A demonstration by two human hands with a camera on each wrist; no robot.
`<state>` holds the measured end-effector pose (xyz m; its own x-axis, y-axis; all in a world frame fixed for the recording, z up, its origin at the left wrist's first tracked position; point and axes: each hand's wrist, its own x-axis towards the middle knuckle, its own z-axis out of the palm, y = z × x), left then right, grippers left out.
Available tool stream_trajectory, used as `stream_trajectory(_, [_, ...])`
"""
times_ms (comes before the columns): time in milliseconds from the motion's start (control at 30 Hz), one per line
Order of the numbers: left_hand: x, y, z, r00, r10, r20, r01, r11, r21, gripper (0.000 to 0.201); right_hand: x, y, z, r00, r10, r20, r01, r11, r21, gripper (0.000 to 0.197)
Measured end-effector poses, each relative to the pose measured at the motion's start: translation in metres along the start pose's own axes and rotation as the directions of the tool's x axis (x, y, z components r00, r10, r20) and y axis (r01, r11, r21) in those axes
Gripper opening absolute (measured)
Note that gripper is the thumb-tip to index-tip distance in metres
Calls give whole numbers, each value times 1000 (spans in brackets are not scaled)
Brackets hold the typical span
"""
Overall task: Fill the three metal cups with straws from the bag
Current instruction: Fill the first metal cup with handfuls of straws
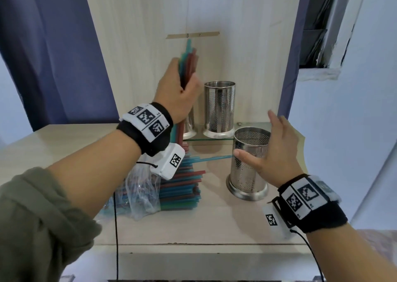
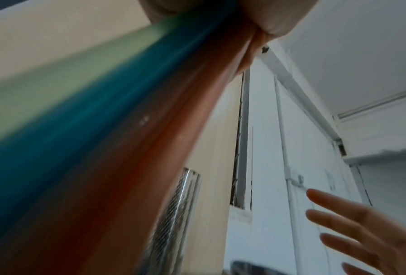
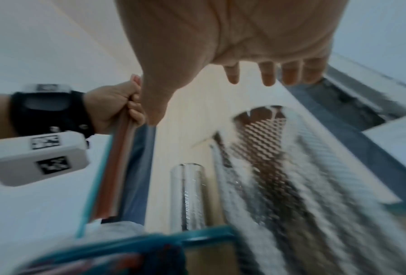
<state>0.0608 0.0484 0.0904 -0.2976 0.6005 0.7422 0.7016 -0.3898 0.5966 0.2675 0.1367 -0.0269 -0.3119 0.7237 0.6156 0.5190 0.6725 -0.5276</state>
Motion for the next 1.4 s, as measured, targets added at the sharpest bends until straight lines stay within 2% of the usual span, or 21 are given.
stream_trajectory(67, [3,9,-10,997,29,-74,-35,996,-81,8,-4,-32,-8,991,-133,6,132,989,61,100])
stream_trajectory(133, [4,22,-18,993,50,-111,-72,977,-202,6,-5,-61,-13,958,-262,117,244,959,145,86])
stream_trajectory(200, [-2,36,-22,991,91,-101,-120,933,-338,6,-2,-85,-13,913,-351,208,308,927,213,81])
stream_trajectory(267, [-17,51,-21,987,145,-73,-162,900,-404,6,0,-104,-6,892,-381,245,292,898,330,74])
stream_trajectory(333, [-34,62,-16,986,161,-48,-164,864,-475,6,1,-117,4,898,-372,236,223,846,484,57])
stream_trajectory(433, [-55,67,-13,979,206,1,-174,832,-526,10,-2,-120,11,910,-360,207,121,707,697,28])
stream_trajectory(467, [-58,64,-13,972,229,46,-176,849,-498,10,-4,-117,11,905,-365,219,99,682,725,21])
stream_trajectory(533, [-59,54,-16,955,230,188,-124,885,-449,13,-10,-110,11,906,-349,239,88,708,701,26])
stream_trajectory(567, [-59,47,-18,945,205,254,-78,898,-433,27,-13,-104,12,919,-315,238,77,734,675,29])
stream_trajectory(633, [-60,24,-23,920,127,371,3,943,-332,69,-18,-85,15,954,-208,215,22,765,644,33])
stream_trajectory(700, [-65,-6,-29,866,-32,500,39,999,-4,82,-22,-64,17,975,-109,191,-32,789,614,33])
stream_trajectory(733, [-68,-23,-34,825,-127,551,-31,963,268,82,-24,-54,18,979,-73,189,-56,797,601,34])
stream_trajectory(767, [-72,-39,-39,779,-234,582,-145,835,530,81,-27,-46,20,979,-47,196,-80,803,590,36])
stream_trajectory(800, [-78,-49,-42,732,-330,596,-262,670,694,78,-30,-39,22,977,-26,210,-101,815,571,37])
stream_trajectory(833, [-83,-58,-44,700,-395,595,-345,542,766,74,-34,-33,26,974,-9,227,-122,822,556,38])
stream_trajectory(867, [-88,-63,-45,682,-433,589,-382,476,792,71,-37,-28,31,970,7,242,-144,821,552,36])
stream_trajectory(900, [-92,-67,-45,677,-457,577,-382,451,806,70,-40,-23,36,967,18,255,-163,812,561,34])
stream_trajectory(1000, [-97,-73,-42,700,-460,546,-352,443,824,68,-51,-15,48,955,35,295,-208,786,582,38])
stream_trajectory(1167, [-97,-75,-32,729,-400,556,-401,409,820,57,-63,-4,58,944,72,322,-259,769,585,38])
stream_trajectory(1267, [-95,-79,-27,723,-407,558,-402,409,819,51,-64,-2,58,944,66,323,-252,777,576,40])
stream_trajectory(1400, [-92,-85,-21,703,-439,560,-409,394,823,53,-66,1,59,947,41,318,-232,772,592,44])
